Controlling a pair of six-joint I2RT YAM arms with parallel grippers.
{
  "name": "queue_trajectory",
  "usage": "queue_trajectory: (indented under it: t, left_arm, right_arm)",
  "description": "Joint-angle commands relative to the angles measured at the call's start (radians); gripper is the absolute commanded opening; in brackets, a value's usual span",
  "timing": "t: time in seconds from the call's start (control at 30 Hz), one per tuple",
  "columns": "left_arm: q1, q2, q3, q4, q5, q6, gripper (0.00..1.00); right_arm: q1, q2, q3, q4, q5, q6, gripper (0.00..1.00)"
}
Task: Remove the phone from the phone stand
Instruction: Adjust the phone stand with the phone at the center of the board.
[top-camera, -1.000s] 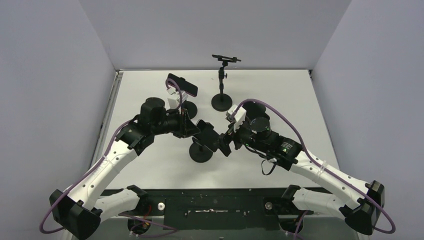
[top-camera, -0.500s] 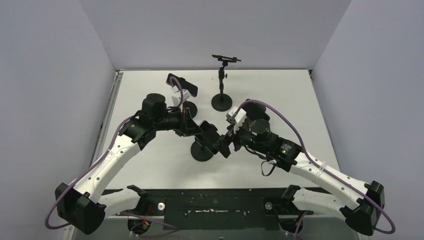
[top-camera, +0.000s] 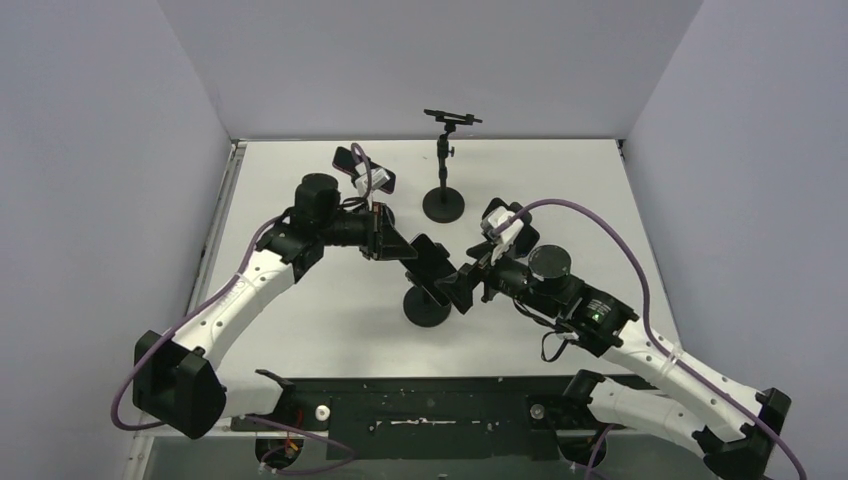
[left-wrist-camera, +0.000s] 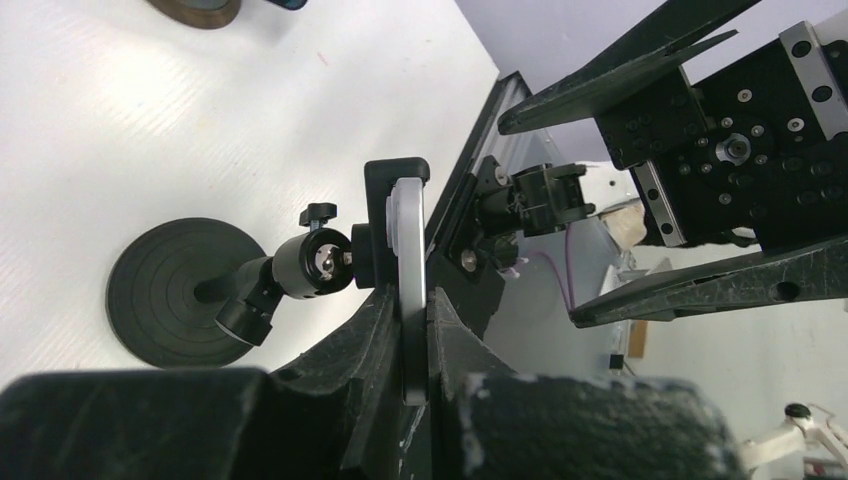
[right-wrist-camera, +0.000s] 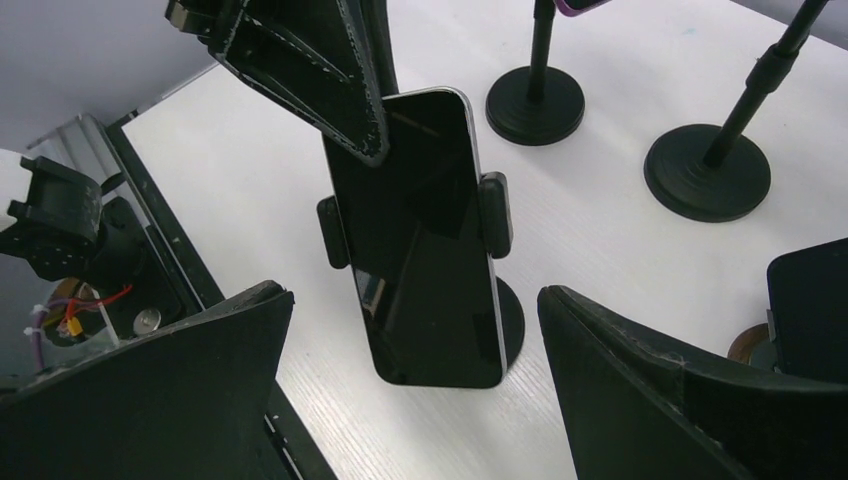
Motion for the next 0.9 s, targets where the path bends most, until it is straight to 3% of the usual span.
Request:
queue_trajectory:
  t: [0.0,0.17,0.47,0.67,0.87]
  left_arm:
    - [0.001,0.029,0.109,0.219,0.169,-0.054,0.00]
    - [-0.025,0.090,0.137,0.252,0.223,-0.012,0.00]
    - [-0.089,0.157,0.335,-0.189,0.127,0.287,0.00]
    - [-0.118,0.190,0.403,-0.329,0.093,0.345,0.00]
    - [-0.123,0.192,0.425,-0.368,0.080,0.349,0.00]
  right_arm:
    - [0.003,-0.033,0.057,0.001,0.032,0.046,1.00]
    - [0.006,-0.054,0.063,-0.022,0.039,0.060,1.00]
    - [0.004,-0.075,0.121,-0.121,0.045,0.030,1.00]
    - [0.005,-0.095,0.118,-0.154,0.057,0.014,1.00]
    - [0.005,-0.116,0.031,-0.126,0.078,0.024,1.00]
